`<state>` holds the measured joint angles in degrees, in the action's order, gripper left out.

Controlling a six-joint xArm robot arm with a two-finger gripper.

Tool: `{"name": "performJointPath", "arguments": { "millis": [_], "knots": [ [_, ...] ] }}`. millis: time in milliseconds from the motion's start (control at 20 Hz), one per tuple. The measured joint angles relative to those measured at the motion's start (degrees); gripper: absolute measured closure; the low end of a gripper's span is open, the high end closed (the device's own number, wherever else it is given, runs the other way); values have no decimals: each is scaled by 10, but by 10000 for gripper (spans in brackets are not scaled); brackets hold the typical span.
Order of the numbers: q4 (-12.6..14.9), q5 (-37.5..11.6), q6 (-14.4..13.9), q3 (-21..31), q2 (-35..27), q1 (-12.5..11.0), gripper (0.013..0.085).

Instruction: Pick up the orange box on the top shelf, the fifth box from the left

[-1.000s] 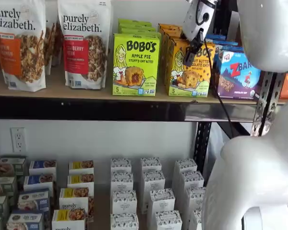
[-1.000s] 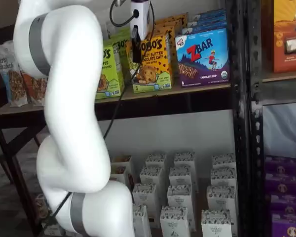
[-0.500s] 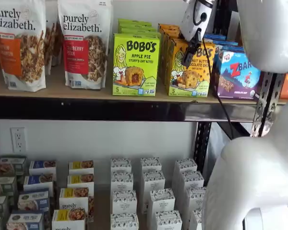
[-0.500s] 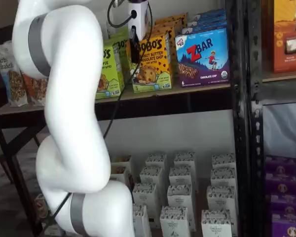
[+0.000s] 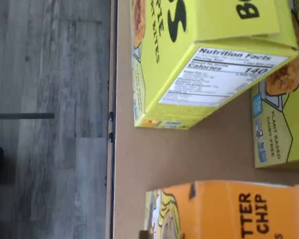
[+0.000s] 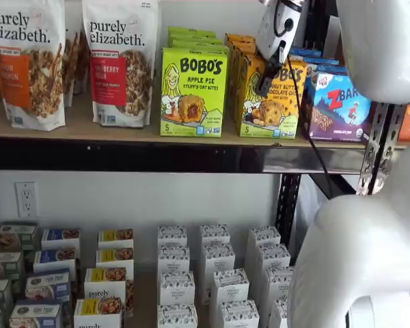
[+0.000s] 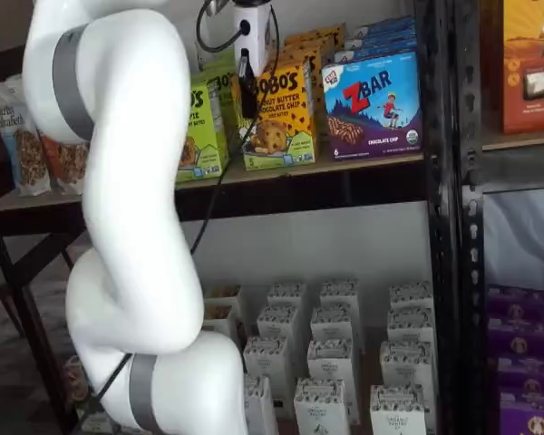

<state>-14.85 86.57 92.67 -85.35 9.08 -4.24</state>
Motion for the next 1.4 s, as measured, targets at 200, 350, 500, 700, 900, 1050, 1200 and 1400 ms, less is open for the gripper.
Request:
{"name": "performJointPath", "arguments": {
  "millis": [200, 350, 500, 700, 900, 1050, 1200, 1400],
  "knots": [
    [4, 8, -1, -6, -4, 1, 370],
    [5, 9, -1, -7, -5, 1, 370],
    [7, 10, -1, -7, -5, 1, 370],
    [5, 12, -1, -9, -7, 1, 370],
    [3, 11, -1, -11, -8, 1, 370],
    [3, 11, -2, -12, -8, 1, 370],
    [4, 12, -2, -13, -9, 2, 370],
    [6, 10, -3, -14, -9, 3, 370]
  ]
}}
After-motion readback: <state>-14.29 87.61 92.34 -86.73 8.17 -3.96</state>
